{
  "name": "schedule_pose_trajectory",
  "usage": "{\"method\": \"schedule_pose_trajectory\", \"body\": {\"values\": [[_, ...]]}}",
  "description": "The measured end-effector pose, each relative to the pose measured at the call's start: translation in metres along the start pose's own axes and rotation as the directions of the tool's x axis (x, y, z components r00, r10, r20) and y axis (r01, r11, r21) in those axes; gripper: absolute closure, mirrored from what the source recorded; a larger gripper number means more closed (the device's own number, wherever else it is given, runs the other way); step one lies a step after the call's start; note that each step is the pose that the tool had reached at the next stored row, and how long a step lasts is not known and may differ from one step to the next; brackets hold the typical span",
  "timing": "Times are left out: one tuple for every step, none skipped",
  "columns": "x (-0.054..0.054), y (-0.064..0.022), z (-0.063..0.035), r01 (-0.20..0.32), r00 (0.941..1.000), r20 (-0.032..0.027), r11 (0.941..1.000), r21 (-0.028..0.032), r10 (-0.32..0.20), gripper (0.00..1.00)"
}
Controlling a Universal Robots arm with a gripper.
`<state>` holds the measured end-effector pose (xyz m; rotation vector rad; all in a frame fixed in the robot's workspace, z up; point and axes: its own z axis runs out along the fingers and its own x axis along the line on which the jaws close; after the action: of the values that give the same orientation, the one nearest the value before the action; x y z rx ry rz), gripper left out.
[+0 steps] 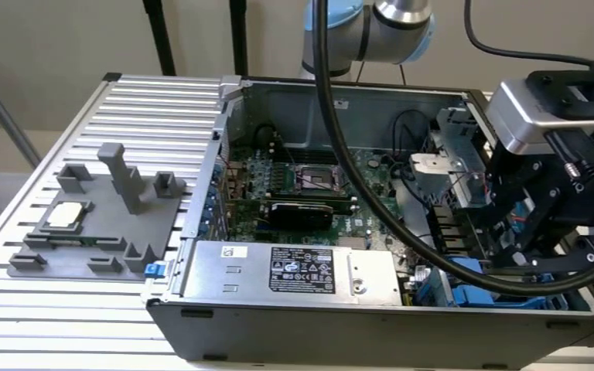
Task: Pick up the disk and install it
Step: 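Insert the disk into the insertion slot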
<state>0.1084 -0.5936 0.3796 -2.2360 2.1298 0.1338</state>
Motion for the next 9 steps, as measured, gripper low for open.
{"method": "schedule_pose_trajectory", "body": {"values": [[0.0000, -0.0012, 0.0001, 0.000, 1.0000, 0.0007, 1.0000, 0.0001, 0.000, 0.00], [-0.0001, -0.0025, 0.0001, 0.000, 1.0000, 0.0013, 1.0000, 0.0000, 0.000, 0.00], [-0.0002, -0.0038, 0.0001, 0.000, 1.0000, 0.0018, 1.0000, 0.0001, 0.000, 0.00], [-0.0002, -0.0052, 0.0000, 0.000, 1.0000, 0.0022, 1.0000, 0.0001, 0.000, 1.00], [-0.0003, -0.0063, 0.0000, 0.000, 1.0000, 0.0025, 1.0000, 0.0001, 0.000, 1.00], [-0.0004, -0.0074, 0.0001, 0.000, 1.0000, 0.0027, 1.0000, 0.0001, 0.000, 1.00], [-0.0004, -0.0082, 0.0000, 0.000, 1.0000, 0.0026, 1.0000, 0.0001, 0.000, 1.00], [-0.0004, -0.0084, 0.0001, 0.000, 1.0000, 0.0029, 1.0000, 0.0001, 0.000, 1.00], [-0.0004, -0.0085, 0.0000, 0.000, 1.0000, 0.0028, 1.0000, 0.0000, 0.000, 1.00]]}}
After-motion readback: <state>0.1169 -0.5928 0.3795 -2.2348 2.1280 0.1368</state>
